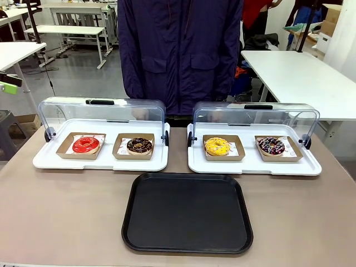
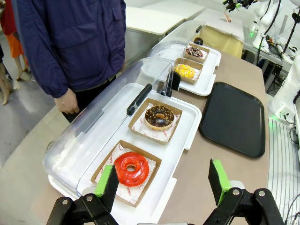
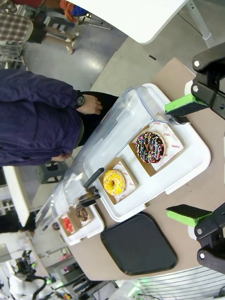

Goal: Move the first donut from the left to the tray.
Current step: Pick up the Paper togo box containing the Donut indicated by the person and place it on the Handle tray.

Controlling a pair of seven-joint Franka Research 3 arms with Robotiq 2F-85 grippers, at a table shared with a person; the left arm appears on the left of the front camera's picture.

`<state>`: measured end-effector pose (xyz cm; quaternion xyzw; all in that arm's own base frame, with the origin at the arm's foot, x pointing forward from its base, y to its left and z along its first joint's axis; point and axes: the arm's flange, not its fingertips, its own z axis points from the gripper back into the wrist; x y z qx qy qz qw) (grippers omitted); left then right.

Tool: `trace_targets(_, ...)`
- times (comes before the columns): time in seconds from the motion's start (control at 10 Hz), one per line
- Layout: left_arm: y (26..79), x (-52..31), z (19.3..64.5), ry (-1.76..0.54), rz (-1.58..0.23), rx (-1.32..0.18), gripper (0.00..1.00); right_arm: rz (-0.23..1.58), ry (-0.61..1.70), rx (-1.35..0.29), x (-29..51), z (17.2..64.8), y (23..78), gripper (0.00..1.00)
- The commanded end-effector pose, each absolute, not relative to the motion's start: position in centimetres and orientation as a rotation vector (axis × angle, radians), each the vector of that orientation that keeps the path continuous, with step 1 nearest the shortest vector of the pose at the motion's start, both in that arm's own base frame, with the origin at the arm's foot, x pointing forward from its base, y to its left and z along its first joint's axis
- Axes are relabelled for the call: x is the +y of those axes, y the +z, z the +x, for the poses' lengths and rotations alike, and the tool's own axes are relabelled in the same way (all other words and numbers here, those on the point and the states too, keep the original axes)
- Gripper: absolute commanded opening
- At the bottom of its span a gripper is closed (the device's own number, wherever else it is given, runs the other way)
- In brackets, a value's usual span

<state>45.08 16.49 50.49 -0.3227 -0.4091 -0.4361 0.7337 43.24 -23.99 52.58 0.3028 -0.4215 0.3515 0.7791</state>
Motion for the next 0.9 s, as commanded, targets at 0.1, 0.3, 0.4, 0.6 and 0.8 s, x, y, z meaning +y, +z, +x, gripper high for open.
trace_targets(0.1, 50.62, 16.50, 44.94, -0.976, -0.714, -0.899, 1.00, 0.660, 0.771, -0.915, -23.86, 42.97, 52.55, 1.00)
trace_targets(0.3, 50.62, 16.50, 44.94, -0.976, -0.714, -0.899, 1.00, 0.660, 0.771, -0.915, -23.86, 42.97, 52.55, 1.00)
trace_targets(0.4, 50.62, 16.50, 44.94, -0.976, -0.714, -0.899, 1.00, 0.660, 0.771, -0.915, -23.86, 42.97, 52.55, 1.00)
trace_targets(0.6, 50.62, 16.50, 44.94, -0.976, -0.714, -0.899, 1.00, 0.660, 0.771, -0.915, -23.86, 42.97, 52.55, 1.00)
trace_targets(0.8, 50.62, 16.50, 44.94, -0.976, -0.714, -0.899, 1.00, 0.660, 0.771, -0.915, -23.86, 42.97, 52.55, 1.00)
